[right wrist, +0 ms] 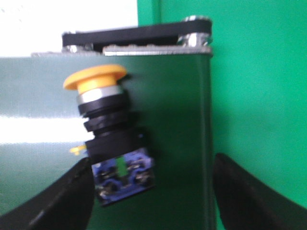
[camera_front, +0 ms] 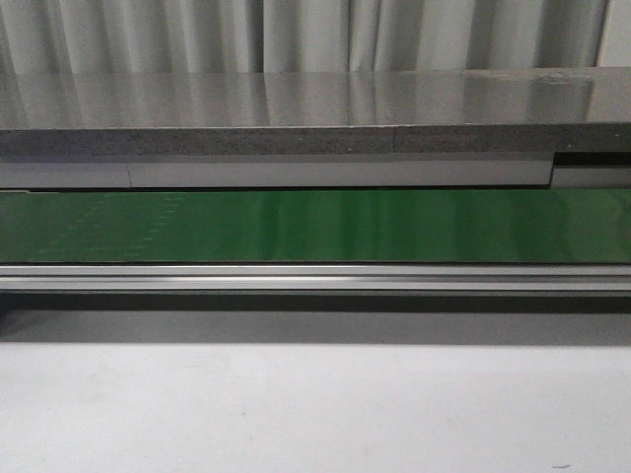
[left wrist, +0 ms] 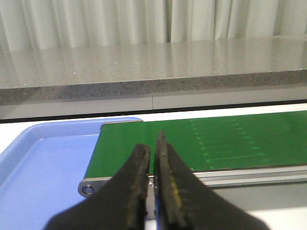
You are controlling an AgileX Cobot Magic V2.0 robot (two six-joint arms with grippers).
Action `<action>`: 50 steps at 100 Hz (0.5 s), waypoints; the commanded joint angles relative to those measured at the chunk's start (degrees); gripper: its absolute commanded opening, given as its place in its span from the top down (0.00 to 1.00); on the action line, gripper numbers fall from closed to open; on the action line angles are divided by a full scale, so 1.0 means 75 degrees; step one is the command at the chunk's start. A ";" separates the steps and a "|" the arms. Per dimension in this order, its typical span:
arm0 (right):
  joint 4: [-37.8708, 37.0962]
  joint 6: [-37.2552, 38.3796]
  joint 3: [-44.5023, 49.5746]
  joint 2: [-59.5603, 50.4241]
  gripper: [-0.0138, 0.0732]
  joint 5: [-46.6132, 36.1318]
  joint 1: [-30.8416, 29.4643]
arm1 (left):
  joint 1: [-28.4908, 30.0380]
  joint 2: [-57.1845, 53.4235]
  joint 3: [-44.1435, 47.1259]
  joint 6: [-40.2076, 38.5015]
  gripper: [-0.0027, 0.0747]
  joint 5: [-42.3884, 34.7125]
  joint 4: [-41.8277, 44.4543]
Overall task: Move button from right to left
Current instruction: 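Carry the button onto the conveyor belt end and open the right gripper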
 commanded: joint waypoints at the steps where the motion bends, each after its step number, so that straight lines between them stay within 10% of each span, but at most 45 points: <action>1: 0.0025 -0.0150 -0.0180 -0.0733 0.28 -0.0431 0.0019 | 0.0001 -0.0283 0.0309 -0.0087 0.96 -0.0619 -0.0043; 50: 0.0025 -0.0426 0.2014 -0.5170 0.28 -0.2732 0.0029 | 0.0001 -0.0283 0.0309 -0.0087 0.96 -0.0619 -0.0043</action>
